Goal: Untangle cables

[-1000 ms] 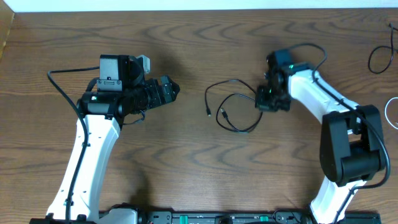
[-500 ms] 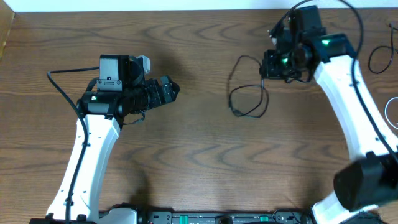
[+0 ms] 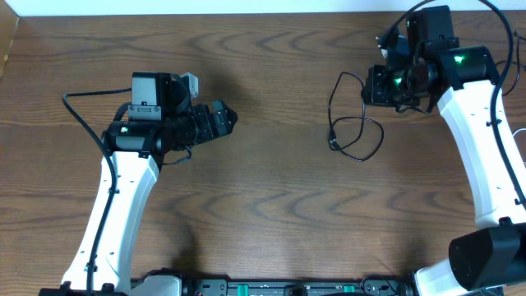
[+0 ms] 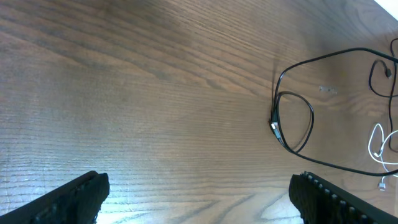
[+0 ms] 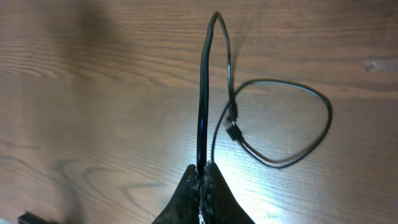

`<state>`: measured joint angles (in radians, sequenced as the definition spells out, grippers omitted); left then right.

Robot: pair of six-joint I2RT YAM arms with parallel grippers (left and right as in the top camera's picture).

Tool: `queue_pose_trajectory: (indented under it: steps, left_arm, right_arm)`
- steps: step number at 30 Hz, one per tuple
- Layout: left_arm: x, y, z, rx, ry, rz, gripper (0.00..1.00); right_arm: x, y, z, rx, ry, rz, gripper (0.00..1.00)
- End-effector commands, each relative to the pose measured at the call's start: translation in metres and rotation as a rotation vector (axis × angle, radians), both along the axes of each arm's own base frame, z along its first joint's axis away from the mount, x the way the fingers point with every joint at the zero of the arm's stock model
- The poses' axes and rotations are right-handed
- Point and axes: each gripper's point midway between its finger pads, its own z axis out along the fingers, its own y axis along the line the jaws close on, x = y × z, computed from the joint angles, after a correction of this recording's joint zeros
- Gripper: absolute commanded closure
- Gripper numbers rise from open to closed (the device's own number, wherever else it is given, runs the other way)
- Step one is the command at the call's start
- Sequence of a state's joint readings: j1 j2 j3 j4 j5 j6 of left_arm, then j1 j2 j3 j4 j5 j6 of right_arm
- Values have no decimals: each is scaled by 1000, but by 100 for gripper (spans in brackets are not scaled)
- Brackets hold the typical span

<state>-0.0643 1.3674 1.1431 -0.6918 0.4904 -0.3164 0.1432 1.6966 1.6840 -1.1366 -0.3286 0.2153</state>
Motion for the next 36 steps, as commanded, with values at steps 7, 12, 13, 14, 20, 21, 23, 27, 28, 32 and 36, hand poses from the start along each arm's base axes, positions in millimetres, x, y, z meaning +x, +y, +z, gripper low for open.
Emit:
queue_pose_trajectory:
  steps: [7,12,13,14,20,21,23,27,28,32,36]
  left_arm:
    - [-1,3,-5,16,7,3,2]
    - [-1,3,-5,16,7,4,2]
    - [-1,3,-5,16,7,4,2]
    - [-1,3,-5,16,7,4,2]
    - [-1,3,-5,16,7,4,2]
    - [-1,3,-5,16,7,4,2]
    - [-1,3,-5,16,7,4,2]
    - [-1,3,-5,16,7,4,2]
    - [-1,3,-5,16,7,4,2]
    - [-1,3,-5,16,7,4,2]
    - [-1,3,-5,16,7,4,2]
  right_arm:
    - [-1,-11,8,-32,-23,-13,99]
    - [4,-19,9,-35,-32,-51,99]
    - [5,-24,10,-34,-28,-82,99]
    - [8,-31,12,-28,-29,-114,99]
    - [34,-90,62,-9,-161,-285,99]
    - [37,-101,73,-7,-189,-313,99]
    - [42,-125,97,-2,-254,-381,99]
    - [44,-191,158,5,-417,-562,99]
    - [42,-205,172,6,-454,-595,99]
    - [26,-257,204,-20,-545,-717,99]
    - [21,-257,185,-6,-470,-704,99]
